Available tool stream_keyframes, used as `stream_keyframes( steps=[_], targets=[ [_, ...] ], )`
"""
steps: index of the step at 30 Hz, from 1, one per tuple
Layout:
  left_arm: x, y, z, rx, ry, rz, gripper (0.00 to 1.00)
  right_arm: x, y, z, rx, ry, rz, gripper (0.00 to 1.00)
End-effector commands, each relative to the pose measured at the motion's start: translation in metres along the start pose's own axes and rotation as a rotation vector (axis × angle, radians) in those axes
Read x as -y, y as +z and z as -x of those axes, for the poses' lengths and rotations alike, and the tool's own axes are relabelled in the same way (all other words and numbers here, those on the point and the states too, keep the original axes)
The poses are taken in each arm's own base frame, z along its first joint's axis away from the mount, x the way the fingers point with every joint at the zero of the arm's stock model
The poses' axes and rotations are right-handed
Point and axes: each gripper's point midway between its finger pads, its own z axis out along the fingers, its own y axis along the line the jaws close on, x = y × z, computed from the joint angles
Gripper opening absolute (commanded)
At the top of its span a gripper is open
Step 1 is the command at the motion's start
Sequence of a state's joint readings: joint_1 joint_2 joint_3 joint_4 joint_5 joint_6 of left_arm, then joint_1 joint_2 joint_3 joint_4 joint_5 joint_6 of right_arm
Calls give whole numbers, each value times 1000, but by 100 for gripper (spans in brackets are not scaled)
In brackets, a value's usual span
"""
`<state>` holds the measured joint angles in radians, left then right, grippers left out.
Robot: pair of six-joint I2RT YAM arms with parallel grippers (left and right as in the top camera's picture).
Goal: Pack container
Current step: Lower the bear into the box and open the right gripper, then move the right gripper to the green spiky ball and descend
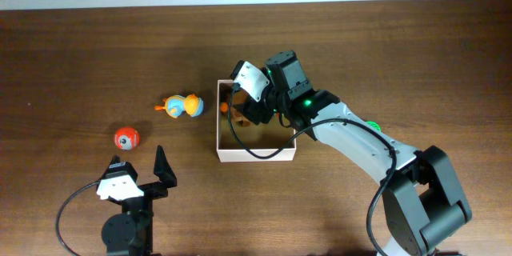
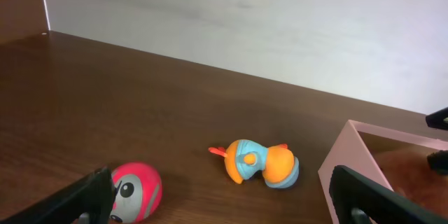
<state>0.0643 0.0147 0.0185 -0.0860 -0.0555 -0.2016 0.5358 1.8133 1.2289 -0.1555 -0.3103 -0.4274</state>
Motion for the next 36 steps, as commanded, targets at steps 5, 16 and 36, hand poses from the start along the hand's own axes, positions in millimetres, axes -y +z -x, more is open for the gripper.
stream_keyframes(
  steps=[5,16,36],
  targets=[
    [1,0,-1,1,13,-11,99,18,-49,72,145,105,-63,99],
    [1,0,-1,1,13,-11,99,118,-179,32,-31,507,-453,99],
    [1,0,-1,1,13,-11,99,134,-258,-160,-433,1333,-686,94]
  ],
)
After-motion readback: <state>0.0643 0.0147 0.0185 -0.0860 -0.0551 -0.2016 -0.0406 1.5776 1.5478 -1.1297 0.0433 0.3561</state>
